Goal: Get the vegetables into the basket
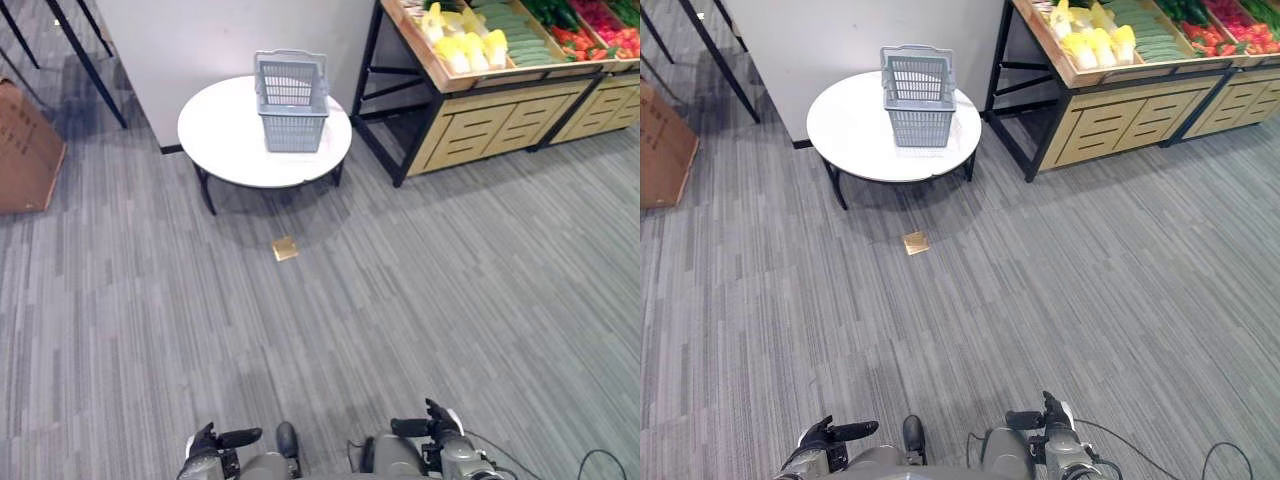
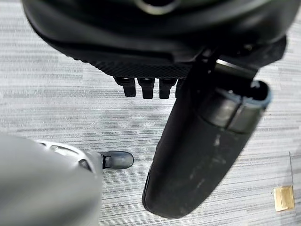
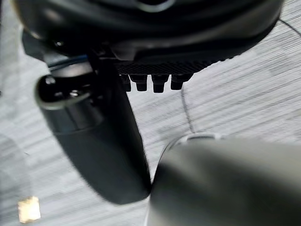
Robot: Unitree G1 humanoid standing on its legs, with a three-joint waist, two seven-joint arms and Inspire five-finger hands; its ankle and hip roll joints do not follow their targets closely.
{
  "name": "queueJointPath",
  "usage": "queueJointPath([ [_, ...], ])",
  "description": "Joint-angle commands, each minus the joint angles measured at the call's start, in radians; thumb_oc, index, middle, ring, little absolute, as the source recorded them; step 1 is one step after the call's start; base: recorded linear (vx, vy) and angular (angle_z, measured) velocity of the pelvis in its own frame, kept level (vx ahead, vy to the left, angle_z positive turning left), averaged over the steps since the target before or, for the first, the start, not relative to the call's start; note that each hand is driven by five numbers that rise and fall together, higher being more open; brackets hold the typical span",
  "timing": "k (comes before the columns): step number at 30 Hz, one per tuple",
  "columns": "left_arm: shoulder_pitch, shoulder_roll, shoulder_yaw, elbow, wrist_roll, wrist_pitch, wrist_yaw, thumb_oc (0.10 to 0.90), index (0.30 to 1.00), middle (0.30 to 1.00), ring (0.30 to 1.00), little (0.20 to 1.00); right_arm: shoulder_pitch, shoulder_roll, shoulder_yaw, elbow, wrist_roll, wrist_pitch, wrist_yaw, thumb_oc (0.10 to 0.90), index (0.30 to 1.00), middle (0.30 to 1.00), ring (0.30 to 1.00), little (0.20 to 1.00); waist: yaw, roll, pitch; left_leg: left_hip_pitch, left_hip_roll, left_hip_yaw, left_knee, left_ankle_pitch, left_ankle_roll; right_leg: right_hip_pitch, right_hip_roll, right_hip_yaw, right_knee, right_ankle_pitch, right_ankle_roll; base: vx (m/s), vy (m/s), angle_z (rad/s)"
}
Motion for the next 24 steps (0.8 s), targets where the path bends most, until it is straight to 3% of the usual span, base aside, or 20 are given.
queueJointPath([
  [1, -0.023, -0.02, 0.02, -0.007, 0.0, -0.021, -0.008, 0.9, 1.0, 1.0, 1.0, 1.0, 0.01, -0.003, 0.045, 0.044, -0.03, 0.019, -0.015, 0.9, 1.0, 1.0, 1.0, 1.0, -0.003, -0.001, 0.066, 0.03, 0.026, -0.046, 0.047, -0.076, -0.083, 0.096, -0.023, 0.042, -0.152, 0.21, 0.012, 0.24, -0.112, 0.46],
  [3, -0.013, -0.025, 0.026, -0.002, -0.002, -0.017, -0.021, 0.9, 1.0, 1.0, 1.0, 1.0, 0.015, -0.004, 0.047, 0.048, -0.037, 0.026, -0.004, 0.9, 1.0, 1.0, 1.0, 1.0, -0.012, -0.009, 0.075, 0.069, 0.015, -0.078, 0.085, -0.119, -0.091, 0.067, -0.036, 0.066, -0.202, 0.269, 0.033, 0.34, -0.178, 0.43],
  [6, -0.005, -0.038, 0.013, -0.001, 0.002, -0.008, -0.045, 0.9, 1.0, 1.0, 1.0, 1.0, 0.024, -0.005, 0.05, 0.048, -0.043, 0.031, 0.008, 0.9, 1.0, 1.0, 1.0, 1.0, -0.018, -0.01, 0.065, 0.099, 0.014, -0.104, 0.102, -0.144, -0.097, 0.065, -0.022, 0.086, -0.196, 0.267, 0.03, 0.29, -0.213, 0.42],
  [8, 0.005, -0.053, 0.015, 0.003, -0.009, -0.007, -0.055, 0.9, 1.0, 1.0, 1.0, 1.0, 0.027, -0.012, 0.057, 0.05, -0.055, 0.033, 0.016, 0.9, 1.0, 1.0, 1.0, 1.0, -0.015, -0.006, 0.055, 0.108, 0.025, -0.11, 0.121, -0.151, -0.112, 0.083, -0.016, 0.061, -0.205, 0.257, 0.02, 0.18, -0.214, 0.57],
  [14, -0.01, -0.063, 0.01, -0.01, -0.024, -0.011, -0.034, 0.9, 1.0, 1.0, 1.0, 1.0, 0.035, -0.033, 0.06, 0.047, -0.066, 0.028, 0.009, 0.9, 1.0, 1.0, 1.0, 1.0, -0.03, 0.014, 0.039, 0.088, 0.1, -0.129, 0.214, -0.078, -0.182, 0.116, 0.028, -0.005, -0.174, 0.177, -0.036, 0.14, -0.234, 0.09],
  [21, -0.036, -0.062, -0.003, -0.043, -0.056, -0.024, -0.006, 0.9, 1.0, 1.0, 1.0, 1.0, 0.046, -0.08, 0.021, 0.063, -0.041, 0.021, -0.037, 0.9, 1.0, 1.0, 1.0, 1.0, -0.044, 0.006, 0.068, -0.072, 0.102, -0.161, 0.506, 0.03, -0.207, 0.182, 0.048, 0.002, -0.176, 0.112, -0.107, 0.14, -0.202, 0.24],
  [23, -0.033, -0.058, -0.006, -0.05, -0.054, -0.026, -0.001, 0.9, 1.0, 1.0, 1.0, 1.0, 0.055, -0.084, 0.013, 0.064, -0.034, 0.021, -0.041, 0.9, 1.0, 1.0, 1.0, 1.0, -0.043, 0.002, 0.07, -0.11, 0.109, -0.14, 0.44, 0.014, -0.189, 0.198, 0.044, 0.009, -0.18, 0.103, -0.103, 0.23, -0.068, 0.09],
  [24, -0.031, -0.061, -0.023, -0.058, -0.033, -0.029, 0.003, 0.9, 1.0, 1.0, 1.0, 1.0, 0.06, -0.086, 0.009, 0.063, -0.033, 0.022, -0.046, 0.9, 1.0, 1.0, 1.0, 1.0, -0.04, -0.001, 0.071, -0.148, 0.13, -0.113, 0.304, -0.002, -0.175, 0.225, 0.044, 0.028, -0.19, 0.082, -0.093, 0.25, 0.012, 0.22],
])
